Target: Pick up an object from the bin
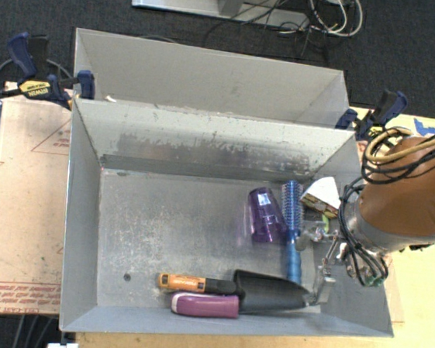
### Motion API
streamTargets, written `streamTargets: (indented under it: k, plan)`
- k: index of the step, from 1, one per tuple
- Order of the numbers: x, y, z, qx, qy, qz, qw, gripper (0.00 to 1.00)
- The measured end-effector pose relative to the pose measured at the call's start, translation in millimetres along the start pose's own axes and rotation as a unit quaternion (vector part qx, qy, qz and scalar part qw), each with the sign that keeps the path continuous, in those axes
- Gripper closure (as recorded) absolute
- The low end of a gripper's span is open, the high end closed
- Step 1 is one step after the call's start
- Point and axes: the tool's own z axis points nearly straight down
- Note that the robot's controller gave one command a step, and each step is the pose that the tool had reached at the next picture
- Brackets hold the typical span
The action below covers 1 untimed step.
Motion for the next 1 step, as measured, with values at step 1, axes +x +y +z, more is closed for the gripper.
streamTargets:
  k: [1]
  plan:
    - [-1.7, 0.6, -4.4, 0.001, -0.0038, -0.002, 1.0, 0.0]
